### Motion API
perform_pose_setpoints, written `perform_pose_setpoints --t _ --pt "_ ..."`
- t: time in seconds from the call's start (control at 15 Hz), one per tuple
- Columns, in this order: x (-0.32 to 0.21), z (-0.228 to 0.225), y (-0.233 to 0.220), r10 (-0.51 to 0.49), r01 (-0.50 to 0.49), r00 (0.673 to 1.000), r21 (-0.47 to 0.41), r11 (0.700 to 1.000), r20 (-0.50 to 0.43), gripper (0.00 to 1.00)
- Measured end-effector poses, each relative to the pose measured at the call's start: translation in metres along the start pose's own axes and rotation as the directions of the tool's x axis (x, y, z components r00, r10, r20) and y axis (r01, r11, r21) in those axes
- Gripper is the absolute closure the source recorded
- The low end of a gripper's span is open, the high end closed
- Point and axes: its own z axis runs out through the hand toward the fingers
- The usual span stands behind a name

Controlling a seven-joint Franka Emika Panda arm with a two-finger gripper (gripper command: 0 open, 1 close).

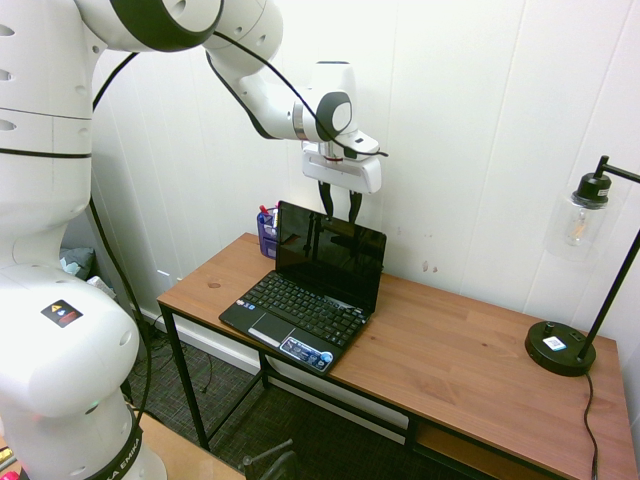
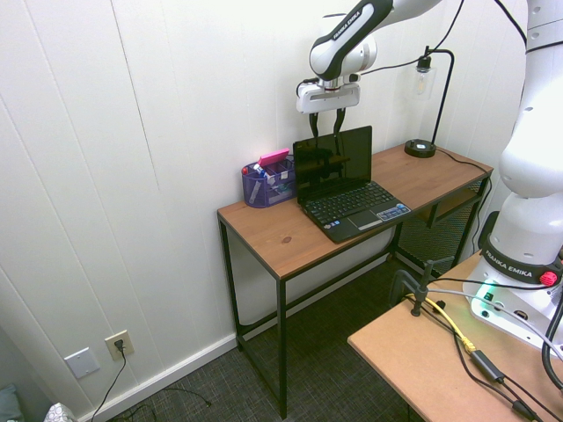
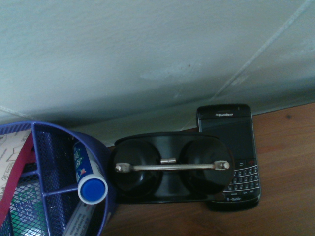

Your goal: Close the laptop lid

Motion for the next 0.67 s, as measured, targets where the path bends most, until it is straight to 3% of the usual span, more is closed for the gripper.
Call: perform_pose_setpoints --t 0.67 --pt "-0.0064 0.0038 -0.0045 0.011 -0.011 1.0 -0.001 1.0 0.009 1.0"
